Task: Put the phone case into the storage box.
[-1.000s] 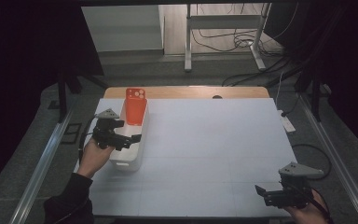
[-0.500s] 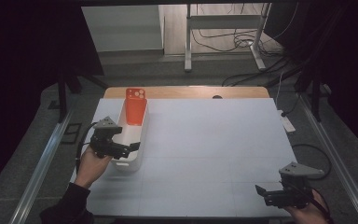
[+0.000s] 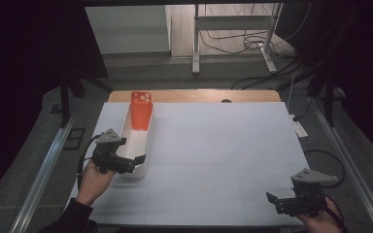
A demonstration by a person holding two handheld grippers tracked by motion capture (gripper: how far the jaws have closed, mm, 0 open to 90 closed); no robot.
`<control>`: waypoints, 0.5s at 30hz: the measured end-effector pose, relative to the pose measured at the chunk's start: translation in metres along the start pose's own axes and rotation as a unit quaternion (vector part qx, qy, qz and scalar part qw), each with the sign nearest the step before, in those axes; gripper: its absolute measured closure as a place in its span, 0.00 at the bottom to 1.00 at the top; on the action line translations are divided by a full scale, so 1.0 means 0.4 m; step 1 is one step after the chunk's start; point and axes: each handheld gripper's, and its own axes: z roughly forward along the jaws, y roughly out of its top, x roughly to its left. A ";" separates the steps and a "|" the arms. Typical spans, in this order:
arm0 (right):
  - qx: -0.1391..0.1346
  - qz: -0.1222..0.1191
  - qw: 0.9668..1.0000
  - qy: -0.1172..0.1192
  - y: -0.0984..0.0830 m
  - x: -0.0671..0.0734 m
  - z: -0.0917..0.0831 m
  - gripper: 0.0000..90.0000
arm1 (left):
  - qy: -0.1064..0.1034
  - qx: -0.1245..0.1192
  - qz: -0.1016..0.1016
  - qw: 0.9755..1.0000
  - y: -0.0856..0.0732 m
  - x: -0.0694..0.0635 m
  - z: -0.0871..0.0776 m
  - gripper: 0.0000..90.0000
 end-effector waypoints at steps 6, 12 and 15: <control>0.000 0.000 1.000 0.000 0.000 0.001 0.000 0.00 | 0.001 -0.002 -0.002 1.000 -0.015 -0.010 -0.014 0.00; 0.001 -0.001 1.000 0.001 0.000 0.001 0.000 0.00 | 0.007 -0.002 0.000 1.000 -0.033 -0.021 -0.031 0.00; 0.001 -0.002 1.000 0.001 0.000 0.002 0.000 0.00 | 0.009 -0.001 0.000 1.000 -0.040 -0.024 -0.036 0.00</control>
